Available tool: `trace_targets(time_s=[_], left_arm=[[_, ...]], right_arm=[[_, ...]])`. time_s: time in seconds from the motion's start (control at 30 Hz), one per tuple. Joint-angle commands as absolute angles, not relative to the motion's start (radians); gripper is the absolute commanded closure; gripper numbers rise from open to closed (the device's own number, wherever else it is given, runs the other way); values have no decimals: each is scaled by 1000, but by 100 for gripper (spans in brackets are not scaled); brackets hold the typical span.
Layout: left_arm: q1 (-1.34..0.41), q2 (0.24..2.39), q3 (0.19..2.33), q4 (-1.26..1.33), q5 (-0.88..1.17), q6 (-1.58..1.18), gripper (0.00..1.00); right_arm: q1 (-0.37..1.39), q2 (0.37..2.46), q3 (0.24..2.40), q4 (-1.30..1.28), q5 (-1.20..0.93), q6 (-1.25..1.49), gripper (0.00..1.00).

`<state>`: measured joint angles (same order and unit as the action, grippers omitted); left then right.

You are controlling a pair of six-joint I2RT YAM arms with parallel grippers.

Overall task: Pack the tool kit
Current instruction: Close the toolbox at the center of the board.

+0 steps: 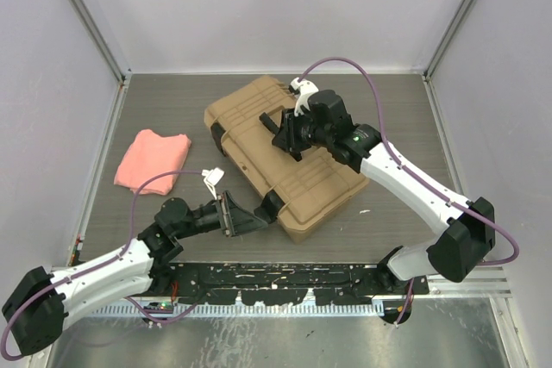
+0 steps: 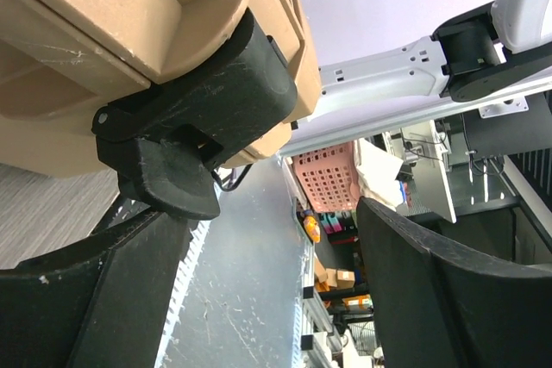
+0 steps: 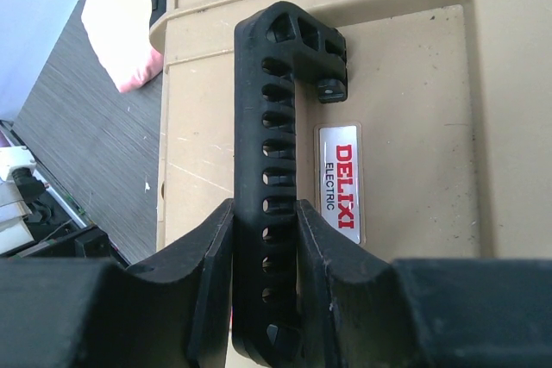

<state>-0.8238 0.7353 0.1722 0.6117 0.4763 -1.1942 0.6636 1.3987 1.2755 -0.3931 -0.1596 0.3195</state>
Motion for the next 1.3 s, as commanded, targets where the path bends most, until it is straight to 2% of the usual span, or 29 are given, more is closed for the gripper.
trace_targets(time_s=[0.0,0.17,0.33,0.8,1.27], left_arm=[[-827,711,241,582,353,-1174,19],[-828,693,256,515,225,-1190,20],[-828,712,290,452,194,-1184,24],[-828,855,382,467,207,-1175,30],[-827,885,414,557,227,-1206,29]], right_arm=[[664,1444,1272,-345,-120,392,87],[665,1442,1275,-345,-125,394,87],[665,1440,1277,-344,-130,395,87],[666,1433,1265,-337,-161,413,87],[666,1424,1249,-335,-173,409,87]])
